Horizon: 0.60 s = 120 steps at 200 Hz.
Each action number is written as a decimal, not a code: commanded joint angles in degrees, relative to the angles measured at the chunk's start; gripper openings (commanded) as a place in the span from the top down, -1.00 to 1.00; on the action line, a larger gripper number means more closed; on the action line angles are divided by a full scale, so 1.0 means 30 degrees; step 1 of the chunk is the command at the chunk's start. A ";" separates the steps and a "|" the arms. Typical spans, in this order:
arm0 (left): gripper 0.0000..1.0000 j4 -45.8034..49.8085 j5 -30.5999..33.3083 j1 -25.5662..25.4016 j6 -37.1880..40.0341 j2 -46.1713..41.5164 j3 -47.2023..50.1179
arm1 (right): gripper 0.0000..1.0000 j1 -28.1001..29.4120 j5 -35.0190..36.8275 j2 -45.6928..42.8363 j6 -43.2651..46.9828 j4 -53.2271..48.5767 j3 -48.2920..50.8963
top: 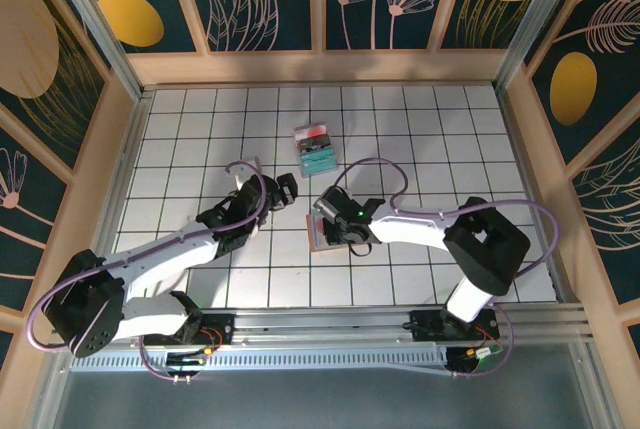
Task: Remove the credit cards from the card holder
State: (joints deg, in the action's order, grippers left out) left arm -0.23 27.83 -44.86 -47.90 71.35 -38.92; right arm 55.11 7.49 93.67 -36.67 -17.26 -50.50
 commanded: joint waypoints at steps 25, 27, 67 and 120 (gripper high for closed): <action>-0.98 0.1928 0.1854 -0.1779 0.0669 0.1421 -0.1225 | 0.30 -0.0120 0.0258 -0.1113 -0.0280 -0.0897 0.0625; -0.97 0.1982 0.1876 -0.1827 0.0614 0.1524 -0.1256 | 0.28 -0.0119 0.0332 -0.1093 -0.0323 -0.0920 0.0609; -0.97 0.1699 0.2073 -0.2011 -0.0342 0.2215 -0.1391 | 0.19 -0.0095 0.1628 -0.1106 -0.0669 -0.1536 0.0290; -0.98 0.1700 0.3078 -0.1993 -0.0538 0.1767 -0.1219 | 0.20 -0.0323 0.2082 -0.0767 -0.0507 -0.1819 0.0337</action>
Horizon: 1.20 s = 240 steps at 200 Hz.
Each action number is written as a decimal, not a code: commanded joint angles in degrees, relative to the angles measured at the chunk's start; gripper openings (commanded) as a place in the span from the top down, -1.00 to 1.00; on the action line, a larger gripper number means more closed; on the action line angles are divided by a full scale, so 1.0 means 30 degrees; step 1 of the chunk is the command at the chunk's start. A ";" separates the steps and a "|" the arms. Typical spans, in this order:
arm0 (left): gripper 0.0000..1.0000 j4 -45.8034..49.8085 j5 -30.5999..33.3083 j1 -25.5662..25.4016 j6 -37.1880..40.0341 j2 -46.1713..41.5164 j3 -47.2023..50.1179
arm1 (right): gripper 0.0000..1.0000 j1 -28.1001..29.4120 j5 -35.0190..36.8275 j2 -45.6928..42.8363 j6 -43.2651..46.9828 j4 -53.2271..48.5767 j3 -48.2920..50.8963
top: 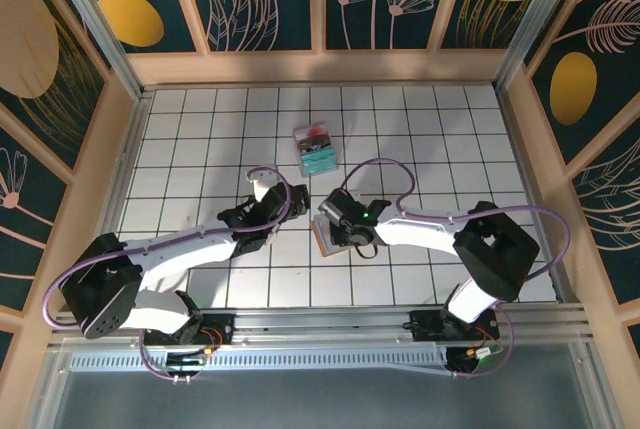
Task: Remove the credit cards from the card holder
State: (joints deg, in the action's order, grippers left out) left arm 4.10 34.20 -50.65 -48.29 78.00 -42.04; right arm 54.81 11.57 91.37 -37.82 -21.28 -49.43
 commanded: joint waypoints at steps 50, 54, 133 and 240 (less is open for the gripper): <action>-0.98 0.0987 0.1316 -0.0014 -0.1333 -0.0413 0.0191 | 0.17 0.0321 -0.0613 -0.0812 0.1144 0.0589 -0.0173; -0.98 0.1063 0.1327 0.0010 -0.1356 -0.0409 0.0214 | 0.17 0.0409 -0.0577 -0.0835 0.1269 0.0558 -0.0209; -0.98 -0.0070 -0.0343 0.1413 -0.1583 -0.1243 0.1403 | 0.06 0.0774 -0.0842 0.0831 0.1741 0.0479 -0.0515; -0.98 0.0011 -0.0629 0.1452 -0.1569 -0.1016 0.1270 | -0.12 0.0946 -0.3006 0.0801 0.1709 0.1090 -0.0121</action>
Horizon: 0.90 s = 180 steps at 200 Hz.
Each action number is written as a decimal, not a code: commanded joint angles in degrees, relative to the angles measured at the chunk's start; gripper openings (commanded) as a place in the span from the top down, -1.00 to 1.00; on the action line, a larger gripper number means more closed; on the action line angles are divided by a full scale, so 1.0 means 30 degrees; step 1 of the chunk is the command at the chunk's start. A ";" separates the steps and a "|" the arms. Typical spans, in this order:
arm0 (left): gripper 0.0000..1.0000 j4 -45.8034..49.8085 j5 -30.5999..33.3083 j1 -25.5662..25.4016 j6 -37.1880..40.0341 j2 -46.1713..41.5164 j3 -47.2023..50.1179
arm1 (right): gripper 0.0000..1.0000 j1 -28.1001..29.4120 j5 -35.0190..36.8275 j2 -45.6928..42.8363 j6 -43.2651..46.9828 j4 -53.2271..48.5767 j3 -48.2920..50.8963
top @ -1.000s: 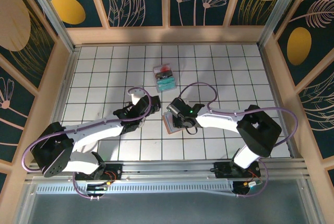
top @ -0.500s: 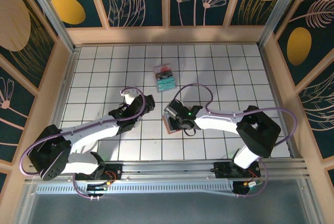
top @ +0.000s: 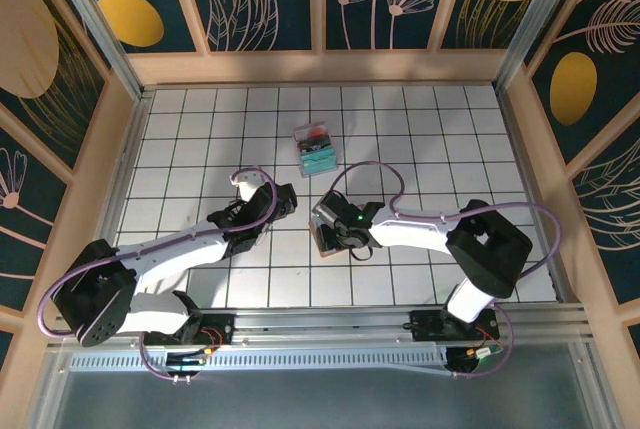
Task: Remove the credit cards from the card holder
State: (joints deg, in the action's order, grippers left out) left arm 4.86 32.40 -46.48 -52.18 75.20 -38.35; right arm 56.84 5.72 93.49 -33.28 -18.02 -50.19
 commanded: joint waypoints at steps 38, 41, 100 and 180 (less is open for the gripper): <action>-0.98 -0.0186 -0.0040 0.0054 -0.0327 -0.0116 0.0024 | -0.09 0.0262 -0.0500 0.0940 -0.0032 -0.0523 -0.0031; -0.98 -0.0164 -0.0044 0.0068 -0.0322 -0.0114 0.0004 | -0.08 0.0271 -0.0455 0.1021 -0.0039 -0.0584 -0.0074; -0.98 0.0054 0.0042 0.0053 -0.0145 -0.0142 -0.0106 | 0.20 0.0391 0.0666 0.2300 -0.0347 -0.2036 -0.0641; -0.98 0.1277 0.0556 -0.1850 0.2582 0.2227 -0.1873 | 0.50 -0.1879 -0.3109 -0.1992 -0.1298 0.2517 0.1853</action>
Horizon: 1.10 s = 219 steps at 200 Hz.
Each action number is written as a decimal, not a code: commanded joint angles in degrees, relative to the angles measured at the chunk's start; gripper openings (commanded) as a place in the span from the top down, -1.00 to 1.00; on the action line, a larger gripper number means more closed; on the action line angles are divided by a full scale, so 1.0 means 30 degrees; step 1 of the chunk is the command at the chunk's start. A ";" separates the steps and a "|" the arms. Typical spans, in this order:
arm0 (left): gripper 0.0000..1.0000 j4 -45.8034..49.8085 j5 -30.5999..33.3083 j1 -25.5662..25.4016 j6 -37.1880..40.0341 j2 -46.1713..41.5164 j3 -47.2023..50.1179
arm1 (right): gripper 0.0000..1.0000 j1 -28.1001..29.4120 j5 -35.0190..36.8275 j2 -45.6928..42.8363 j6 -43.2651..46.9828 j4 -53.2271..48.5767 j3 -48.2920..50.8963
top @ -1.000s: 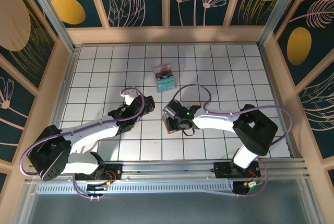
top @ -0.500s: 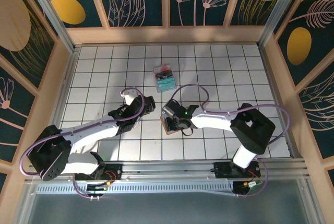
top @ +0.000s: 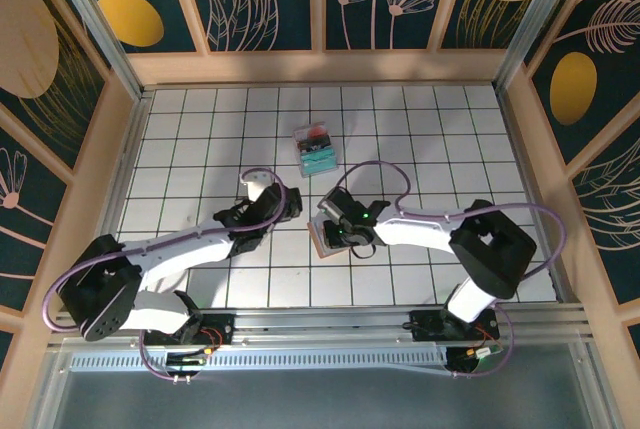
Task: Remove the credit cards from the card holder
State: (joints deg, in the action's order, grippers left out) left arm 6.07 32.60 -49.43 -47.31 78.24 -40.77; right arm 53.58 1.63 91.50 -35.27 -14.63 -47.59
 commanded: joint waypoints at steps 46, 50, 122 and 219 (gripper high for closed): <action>-0.98 0.0086 -0.0617 -0.2078 0.0900 0.3823 -0.1937 | 0.52 -0.2193 -0.3286 -0.2584 -0.0992 0.2977 0.2332; -0.98 0.0141 -0.0644 -0.2164 0.0851 0.3997 -0.2004 | 0.52 -0.2261 -0.3281 -0.2633 -0.1040 0.2988 0.2357; -0.97 -0.0294 -0.2290 -0.2683 0.1091 0.5979 -0.2199 | 0.52 -0.2657 -0.3389 -0.2729 -0.1216 0.3424 0.2648; -0.98 0.1513 -0.1140 -0.2710 0.0121 0.7407 -0.2346 | 0.34 -0.2994 -0.0717 -0.4078 -0.1241 0.1007 0.2984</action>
State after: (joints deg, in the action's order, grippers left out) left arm 5.98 27.86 -57.34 -45.95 98.30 -47.24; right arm 45.23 -4.86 81.03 -38.33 -8.08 -40.29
